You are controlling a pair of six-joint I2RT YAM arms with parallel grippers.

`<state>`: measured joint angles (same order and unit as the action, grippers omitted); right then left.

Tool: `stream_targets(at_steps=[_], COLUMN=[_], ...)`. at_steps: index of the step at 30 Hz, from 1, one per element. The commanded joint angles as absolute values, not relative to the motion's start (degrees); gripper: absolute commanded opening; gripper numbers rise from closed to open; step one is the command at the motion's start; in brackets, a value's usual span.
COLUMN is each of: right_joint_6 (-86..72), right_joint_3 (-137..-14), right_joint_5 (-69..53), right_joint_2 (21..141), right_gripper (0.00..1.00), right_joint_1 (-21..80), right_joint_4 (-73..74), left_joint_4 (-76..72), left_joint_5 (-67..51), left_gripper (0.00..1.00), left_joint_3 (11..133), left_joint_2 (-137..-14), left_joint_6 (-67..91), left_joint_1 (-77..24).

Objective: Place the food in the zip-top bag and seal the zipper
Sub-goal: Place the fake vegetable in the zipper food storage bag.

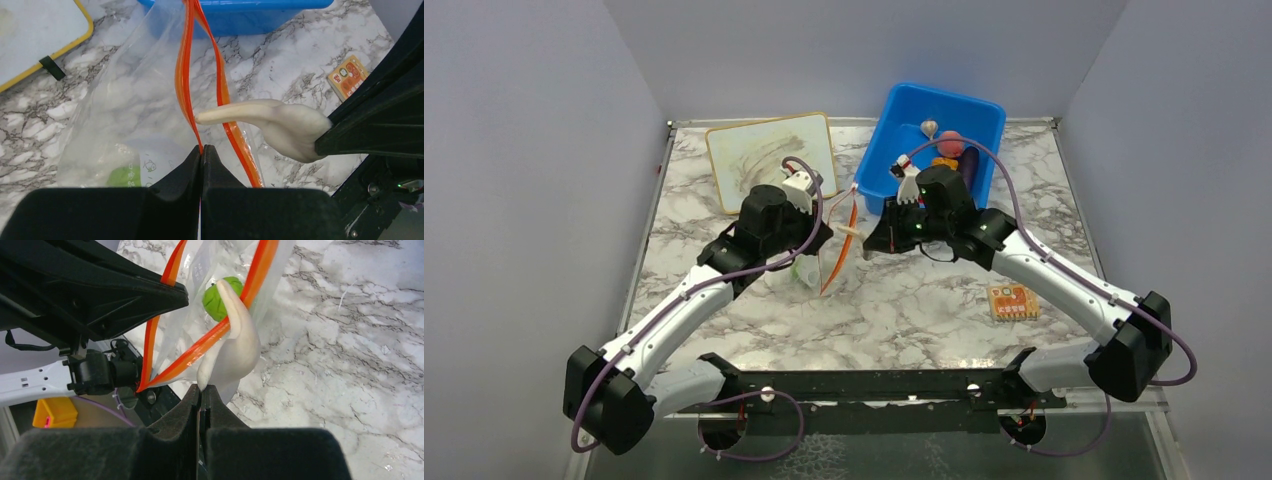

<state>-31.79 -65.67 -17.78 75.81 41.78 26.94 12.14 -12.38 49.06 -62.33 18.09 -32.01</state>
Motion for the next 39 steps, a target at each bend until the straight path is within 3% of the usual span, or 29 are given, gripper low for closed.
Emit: stream_targets(at_steps=[1,16,39], right_joint_6=[-33.8,-43.9,-52.4], right_joint_3=[-68.7,-62.4,-52.1], right_joint_5=[-19.7,-15.9,-6.4], right_joint_2=[77.4,78.0,75.8], right_gripper=[0.01,0.01,0.01], right_joint_1=[42.3,42.3,42.3], right_joint_4=[25.3,6.8,-7.7], left_joint_4=[11.2,10.4,7.4], left_joint_5=[-13.6,-17.9,-23.2], left_gripper=[0.0,0.0,0.0], left_joint_3=[52.8,52.4,47.6], left_joint_2=[-62.8,-62.1,-57.1], left_joint_6=[13.4,12.7,15.5], left_joint_1=[-32.6,-33.2,-33.3])
